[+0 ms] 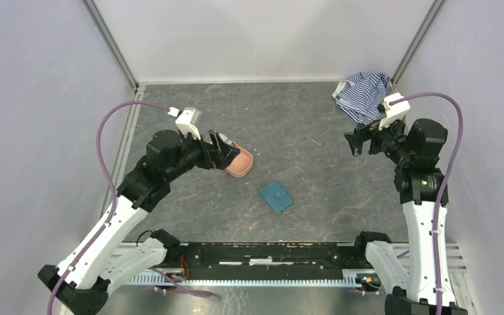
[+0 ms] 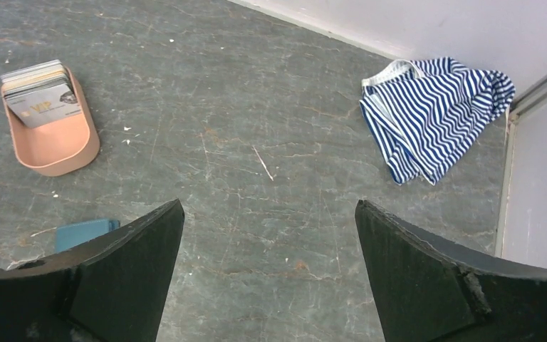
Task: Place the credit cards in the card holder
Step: Open the card holder at the center of the board.
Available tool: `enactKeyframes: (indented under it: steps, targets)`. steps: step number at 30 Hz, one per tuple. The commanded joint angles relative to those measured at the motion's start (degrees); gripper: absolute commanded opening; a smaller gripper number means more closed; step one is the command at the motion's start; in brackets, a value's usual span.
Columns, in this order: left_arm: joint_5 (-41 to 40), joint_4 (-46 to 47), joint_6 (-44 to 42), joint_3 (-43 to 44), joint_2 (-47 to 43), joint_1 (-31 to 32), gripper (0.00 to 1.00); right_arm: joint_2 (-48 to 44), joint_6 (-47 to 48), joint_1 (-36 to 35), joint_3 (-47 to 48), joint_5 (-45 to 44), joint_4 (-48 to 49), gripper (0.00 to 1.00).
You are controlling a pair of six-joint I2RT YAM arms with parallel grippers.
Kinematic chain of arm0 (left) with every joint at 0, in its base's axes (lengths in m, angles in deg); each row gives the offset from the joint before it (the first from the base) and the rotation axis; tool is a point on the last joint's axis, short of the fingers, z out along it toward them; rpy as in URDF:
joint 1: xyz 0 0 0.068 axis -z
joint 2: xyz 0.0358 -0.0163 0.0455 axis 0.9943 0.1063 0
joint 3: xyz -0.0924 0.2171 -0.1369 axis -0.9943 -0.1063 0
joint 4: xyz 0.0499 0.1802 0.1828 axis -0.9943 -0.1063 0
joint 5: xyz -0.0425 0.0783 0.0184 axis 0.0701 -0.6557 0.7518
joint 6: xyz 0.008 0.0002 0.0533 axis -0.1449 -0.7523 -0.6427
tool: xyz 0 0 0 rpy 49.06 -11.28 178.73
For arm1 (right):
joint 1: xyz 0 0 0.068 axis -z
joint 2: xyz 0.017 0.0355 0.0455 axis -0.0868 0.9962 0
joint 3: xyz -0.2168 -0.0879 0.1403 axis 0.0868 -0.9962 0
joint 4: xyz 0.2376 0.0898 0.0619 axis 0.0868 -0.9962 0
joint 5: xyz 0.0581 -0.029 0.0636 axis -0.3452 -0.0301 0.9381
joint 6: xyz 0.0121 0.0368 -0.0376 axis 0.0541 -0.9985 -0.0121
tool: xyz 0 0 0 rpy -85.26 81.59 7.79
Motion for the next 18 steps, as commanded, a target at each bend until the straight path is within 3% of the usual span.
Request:
enactKeyframes:
  steps: [1, 5, 10, 14, 18]
  targets:
    - [-0.32, 6.28, 0.39, -2.19, 0.67, 3.28, 1.00, 0.43, -2.08, 0.00, -0.96, -3.44, 3.27, 0.98]
    - [0.14, 9.43, 0.97, -5.23, 0.89, 4.94, 1.00, 1.79, -2.76, 0.01, -2.06, -2.53, 4.81, 0.98]
    - [0.64, 12.69, 2.89, -10.57, -0.24, 5.86, 1.00, 2.70, -1.20, 0.00, -6.26, 4.75, 9.65, 0.98]
    - [1.68, 19.40, 8.41, -16.52, -2.68, 6.08, 1.00, 2.85, 5.18, -1.41, -12.54, 20.15, 16.76, 0.98]
    - [2.90, 28.50, 16.99, -23.71, -4.05, 6.18, 1.00, 4.24, 17.53, -9.60, -14.59, 23.34, 13.97, 0.98]
